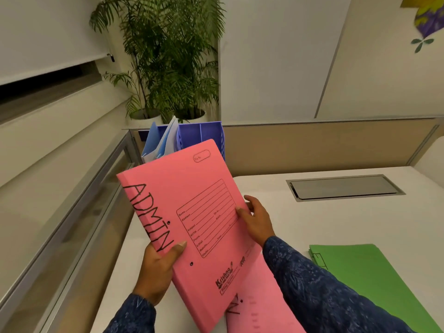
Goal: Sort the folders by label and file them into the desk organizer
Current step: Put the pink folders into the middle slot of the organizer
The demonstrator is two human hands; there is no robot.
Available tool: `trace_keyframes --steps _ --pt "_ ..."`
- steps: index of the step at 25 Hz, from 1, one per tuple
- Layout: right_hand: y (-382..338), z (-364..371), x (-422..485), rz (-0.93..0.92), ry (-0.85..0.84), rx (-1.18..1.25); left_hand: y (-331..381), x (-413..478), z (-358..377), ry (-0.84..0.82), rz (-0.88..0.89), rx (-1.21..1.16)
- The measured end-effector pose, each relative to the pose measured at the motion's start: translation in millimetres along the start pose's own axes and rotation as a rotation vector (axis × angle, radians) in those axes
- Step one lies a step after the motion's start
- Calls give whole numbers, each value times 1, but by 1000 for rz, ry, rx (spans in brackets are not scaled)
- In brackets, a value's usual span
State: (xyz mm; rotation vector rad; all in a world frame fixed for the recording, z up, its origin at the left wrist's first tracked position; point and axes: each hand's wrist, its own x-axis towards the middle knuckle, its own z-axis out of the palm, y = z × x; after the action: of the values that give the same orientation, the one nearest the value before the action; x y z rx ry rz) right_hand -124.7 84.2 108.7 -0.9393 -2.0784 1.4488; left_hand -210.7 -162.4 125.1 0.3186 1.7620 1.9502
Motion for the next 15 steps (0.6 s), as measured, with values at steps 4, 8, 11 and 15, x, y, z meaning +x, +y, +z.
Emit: trace_keyframes --steps 4,8,11,15 --pt "-40 32 18 -152 -69 -53 42 15 0 57 200 99" --pt "-63 66 16 -174 -244 36 75 34 13 153 355 293" --pt "-67 84 9 -207 -309 82 92 55 29 243 439 340" --pt "-56 92 6 -251 -372 56 105 89 46 321 556 363"
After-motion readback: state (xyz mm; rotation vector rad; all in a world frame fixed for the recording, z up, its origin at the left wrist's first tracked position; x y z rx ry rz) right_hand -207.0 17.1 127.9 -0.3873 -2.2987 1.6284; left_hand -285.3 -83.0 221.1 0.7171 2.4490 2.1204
